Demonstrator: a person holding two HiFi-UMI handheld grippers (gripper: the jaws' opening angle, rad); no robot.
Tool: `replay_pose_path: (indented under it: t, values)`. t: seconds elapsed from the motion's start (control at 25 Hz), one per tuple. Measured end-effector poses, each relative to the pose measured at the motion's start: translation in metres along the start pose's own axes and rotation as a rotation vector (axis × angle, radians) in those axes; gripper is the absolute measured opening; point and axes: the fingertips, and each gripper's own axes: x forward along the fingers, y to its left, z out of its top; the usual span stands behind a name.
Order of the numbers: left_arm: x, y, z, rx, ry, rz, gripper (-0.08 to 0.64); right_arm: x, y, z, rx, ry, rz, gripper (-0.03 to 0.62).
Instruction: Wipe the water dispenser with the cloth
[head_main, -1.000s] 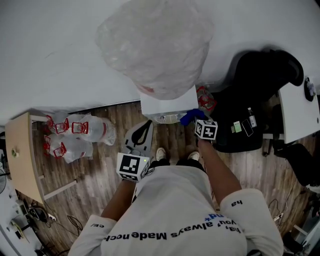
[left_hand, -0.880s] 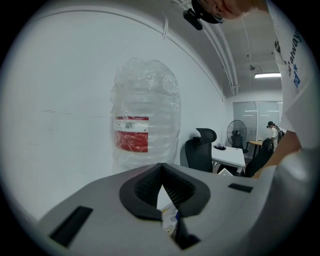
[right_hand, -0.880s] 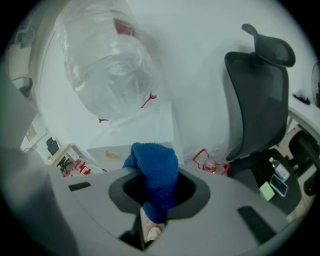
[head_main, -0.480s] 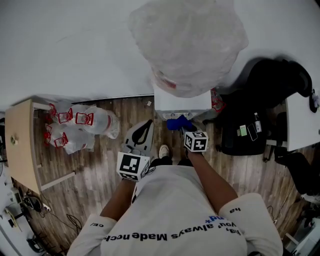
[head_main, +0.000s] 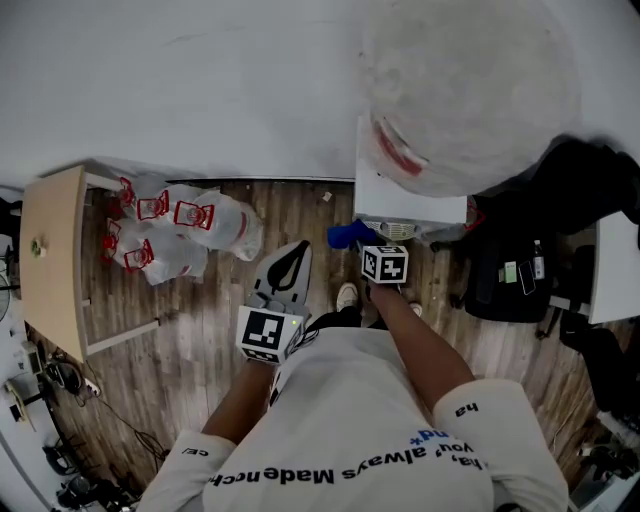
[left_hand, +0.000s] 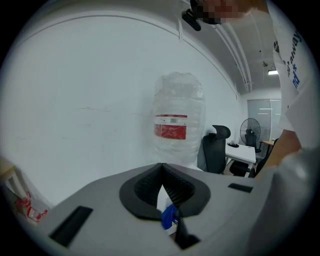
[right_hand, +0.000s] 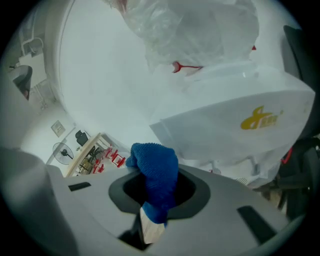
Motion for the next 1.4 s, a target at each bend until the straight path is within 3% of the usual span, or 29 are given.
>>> replay_pose_path:
  t: [0.44, 1.4]
  values:
    - [-0.013, 0.017, -0.004, -0.015, 0.005, 0.032, 0.018, 0.011, -0.029, 0.008, -0.029, 0.040, -0.085, 0.078]
    - [0.039, -0.068, 0.007, 0.010, 0.008, -0.071, 0.018, -0.069, -0.149, 0.021, 0.041, -0.018, -0.204, 0.078]
